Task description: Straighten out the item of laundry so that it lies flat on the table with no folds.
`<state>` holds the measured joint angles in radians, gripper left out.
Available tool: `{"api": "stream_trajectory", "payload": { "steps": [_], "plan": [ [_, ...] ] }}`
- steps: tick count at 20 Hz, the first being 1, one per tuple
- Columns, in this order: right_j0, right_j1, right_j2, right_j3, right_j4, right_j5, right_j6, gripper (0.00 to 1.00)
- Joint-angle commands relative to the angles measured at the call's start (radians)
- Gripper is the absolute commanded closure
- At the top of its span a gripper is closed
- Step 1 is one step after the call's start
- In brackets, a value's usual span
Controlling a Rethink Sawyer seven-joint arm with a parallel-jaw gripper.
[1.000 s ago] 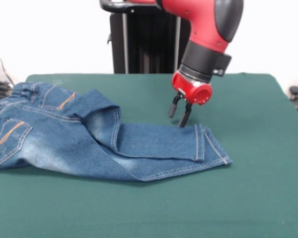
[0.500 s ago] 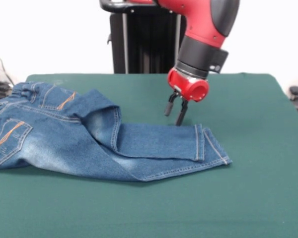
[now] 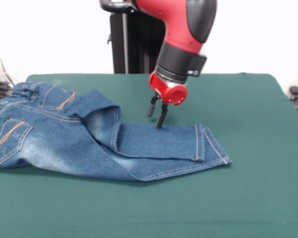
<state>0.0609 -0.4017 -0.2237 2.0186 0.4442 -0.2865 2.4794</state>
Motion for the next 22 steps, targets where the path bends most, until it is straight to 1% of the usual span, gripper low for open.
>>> {"api": "stream_trajectory", "payload": {
  "steps": [1,10,22],
  "plan": [
    [-0.001,0.065,0.118,-0.083,-0.029,-0.015,0.121,0.00],
    [0.013,0.079,0.112,-0.109,-0.009,-0.006,0.126,0.00],
    [0.018,0.027,0.081,-0.100,-0.002,0.052,0.100,0.00]
  ]
}}
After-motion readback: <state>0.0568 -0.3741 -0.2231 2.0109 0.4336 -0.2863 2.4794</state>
